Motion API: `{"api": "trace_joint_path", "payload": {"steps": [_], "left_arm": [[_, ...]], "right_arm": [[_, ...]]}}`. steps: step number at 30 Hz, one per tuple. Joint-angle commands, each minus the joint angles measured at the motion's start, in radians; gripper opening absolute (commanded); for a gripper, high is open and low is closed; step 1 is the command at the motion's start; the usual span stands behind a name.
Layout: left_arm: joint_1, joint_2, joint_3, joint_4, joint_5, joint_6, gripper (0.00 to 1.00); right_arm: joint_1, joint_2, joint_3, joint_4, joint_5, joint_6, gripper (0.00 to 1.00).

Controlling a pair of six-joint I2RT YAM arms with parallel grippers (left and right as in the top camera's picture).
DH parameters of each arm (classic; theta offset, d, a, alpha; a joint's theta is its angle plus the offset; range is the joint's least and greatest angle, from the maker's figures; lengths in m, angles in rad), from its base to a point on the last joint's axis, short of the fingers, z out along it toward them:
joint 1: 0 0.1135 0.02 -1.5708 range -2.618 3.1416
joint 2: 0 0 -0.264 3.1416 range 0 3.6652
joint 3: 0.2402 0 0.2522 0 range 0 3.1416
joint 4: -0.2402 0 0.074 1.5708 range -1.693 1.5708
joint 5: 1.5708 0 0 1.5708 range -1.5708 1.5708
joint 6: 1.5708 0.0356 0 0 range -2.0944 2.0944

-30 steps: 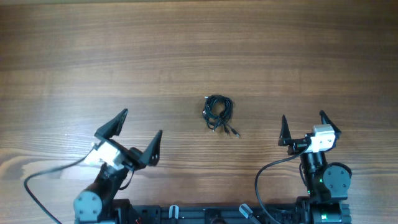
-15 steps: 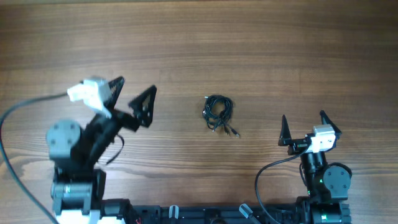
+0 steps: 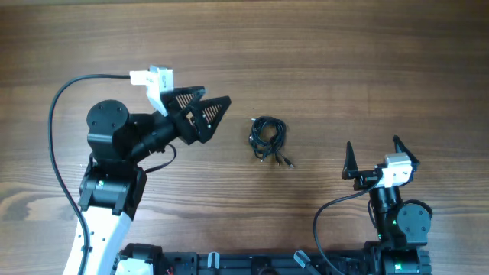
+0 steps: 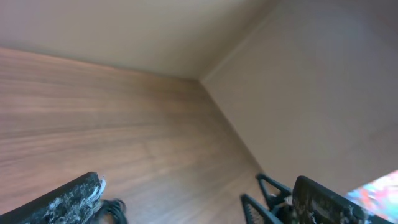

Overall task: Untangle cables
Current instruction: 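Move the left gripper forward over the black cable bundle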

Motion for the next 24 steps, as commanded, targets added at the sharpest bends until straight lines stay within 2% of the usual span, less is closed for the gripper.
{"api": "trace_joint_path", "payload": {"steps": [1,3,5,10,15,24], "left_arm": [[-0.005,0.004,0.018,0.001,0.026,-0.152,0.98],[-0.006,0.006,0.018,0.001,-0.005,-0.24,0.97],[-0.021,0.009,0.018,0.0,-0.037,-0.273,0.96],[-0.118,0.011,0.024,-0.066,-0.206,-0.299,0.94],[-0.222,0.048,0.066,-0.21,-0.391,-0.299,0.92],[-0.337,0.287,0.334,-0.569,-0.637,-0.288,0.9]], "right_arm": [[0.002,-0.012,-0.002,0.002,0.014,-0.008,1.0],[0.002,-0.012,-0.002,0.002,0.014,-0.009,1.0],[0.002,-0.012,-0.002,0.002,0.014,-0.009,1.0],[0.002,-0.012,-0.002,0.002,0.014,-0.008,1.0],[0.002,-0.012,-0.002,0.002,0.014,-0.009,1.0],[0.002,-0.012,-0.002,0.002,0.014,-0.008,1.0]]}}
